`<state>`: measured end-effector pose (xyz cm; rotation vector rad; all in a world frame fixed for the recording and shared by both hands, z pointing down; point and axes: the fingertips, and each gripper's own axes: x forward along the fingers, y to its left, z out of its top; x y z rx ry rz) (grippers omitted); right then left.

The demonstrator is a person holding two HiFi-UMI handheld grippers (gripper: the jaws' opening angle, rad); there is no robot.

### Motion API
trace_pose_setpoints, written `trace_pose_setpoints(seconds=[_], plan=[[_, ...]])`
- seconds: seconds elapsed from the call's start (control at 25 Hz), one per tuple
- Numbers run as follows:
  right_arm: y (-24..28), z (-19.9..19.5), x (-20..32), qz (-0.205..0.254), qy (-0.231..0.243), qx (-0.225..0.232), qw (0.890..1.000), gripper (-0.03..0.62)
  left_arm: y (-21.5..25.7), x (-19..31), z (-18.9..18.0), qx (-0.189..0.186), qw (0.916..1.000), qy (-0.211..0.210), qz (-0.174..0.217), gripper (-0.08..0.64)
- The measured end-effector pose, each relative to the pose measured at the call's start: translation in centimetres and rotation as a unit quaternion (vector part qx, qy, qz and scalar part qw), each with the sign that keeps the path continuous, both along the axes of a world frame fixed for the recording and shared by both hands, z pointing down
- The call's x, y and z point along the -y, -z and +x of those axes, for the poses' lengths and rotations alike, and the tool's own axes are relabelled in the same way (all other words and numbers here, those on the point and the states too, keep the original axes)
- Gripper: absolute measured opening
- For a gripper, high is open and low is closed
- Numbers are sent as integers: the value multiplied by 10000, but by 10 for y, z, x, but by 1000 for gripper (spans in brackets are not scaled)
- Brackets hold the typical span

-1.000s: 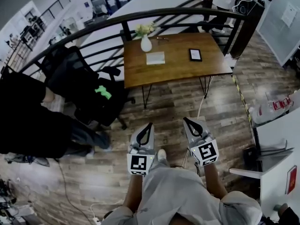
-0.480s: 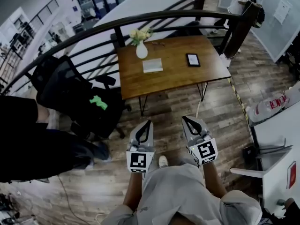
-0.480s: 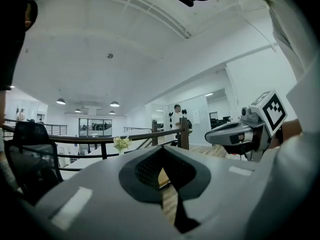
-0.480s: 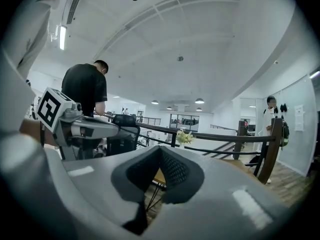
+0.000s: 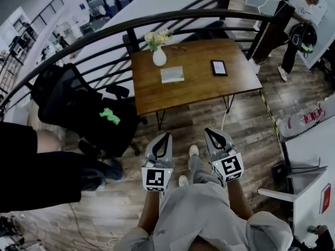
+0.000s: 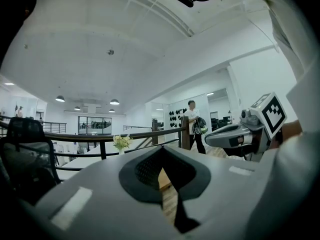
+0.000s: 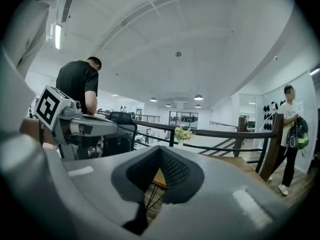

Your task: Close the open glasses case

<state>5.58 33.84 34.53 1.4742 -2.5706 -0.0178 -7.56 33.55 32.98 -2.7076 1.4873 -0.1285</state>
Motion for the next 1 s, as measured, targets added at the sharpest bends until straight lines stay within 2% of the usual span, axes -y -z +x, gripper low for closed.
trace_pose_setpoints(seconds=[0.44,1.0], plan=[[2,10,95,59,233,118,9996,3,-2,90,8,64,9996,280,7,18],[14,35,216,64,763,280,9967,3,8,196,39,201,9971,736,-25,19]])
